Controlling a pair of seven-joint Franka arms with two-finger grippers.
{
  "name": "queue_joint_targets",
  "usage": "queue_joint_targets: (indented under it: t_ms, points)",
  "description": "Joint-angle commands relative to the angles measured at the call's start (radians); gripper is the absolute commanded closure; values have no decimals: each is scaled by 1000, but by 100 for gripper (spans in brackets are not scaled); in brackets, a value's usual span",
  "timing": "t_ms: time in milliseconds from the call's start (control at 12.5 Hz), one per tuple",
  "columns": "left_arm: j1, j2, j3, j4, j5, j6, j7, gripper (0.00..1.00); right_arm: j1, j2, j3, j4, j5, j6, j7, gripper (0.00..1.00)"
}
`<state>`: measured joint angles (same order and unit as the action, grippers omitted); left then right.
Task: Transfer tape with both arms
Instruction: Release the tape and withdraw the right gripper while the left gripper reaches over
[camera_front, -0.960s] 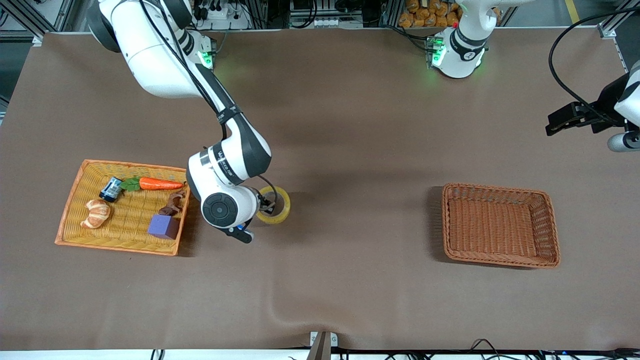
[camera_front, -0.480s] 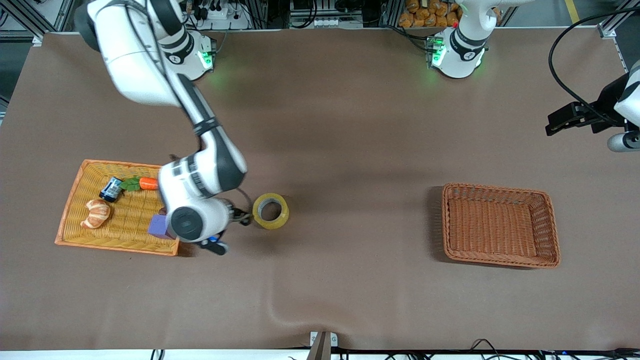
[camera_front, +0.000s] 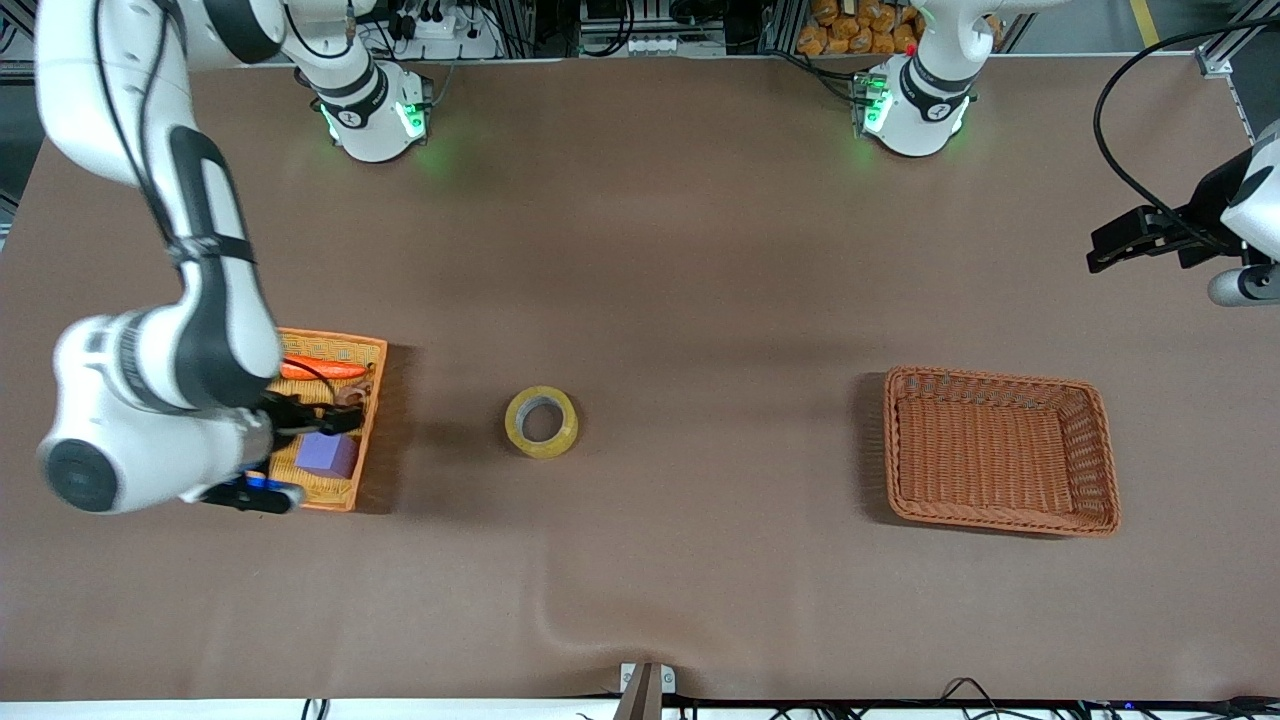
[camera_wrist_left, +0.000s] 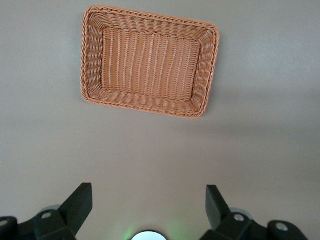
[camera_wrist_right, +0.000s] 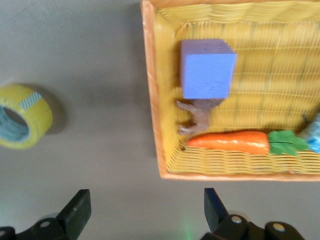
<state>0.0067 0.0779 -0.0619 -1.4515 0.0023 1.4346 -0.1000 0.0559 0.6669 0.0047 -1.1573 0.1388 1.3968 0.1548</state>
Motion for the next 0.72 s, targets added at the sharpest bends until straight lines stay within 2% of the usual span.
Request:
queue_joint_targets:
  t_ms: [0,160,320,480,640]
  points:
    - [-10,25,-10,5,-5,16,-3,0,-101,-181,17,-206,15,13,-134,0]
    - [-40,62,-19,7,-53,70,-4,0,-132,-320,12,-332,-46,42,-170,0]
    - [-121,103,-22,7,-85,111,-82,0,-201,-415,12,-384,-70,44,-231,0]
    - [-222,161,-22,7,-105,226,-206,0,-243,-487,12,-406,-132,45,-251,0]
    - [-301,235,-22,8,-120,314,-279,0,-260,-564,12,-407,-149,41,-233,0]
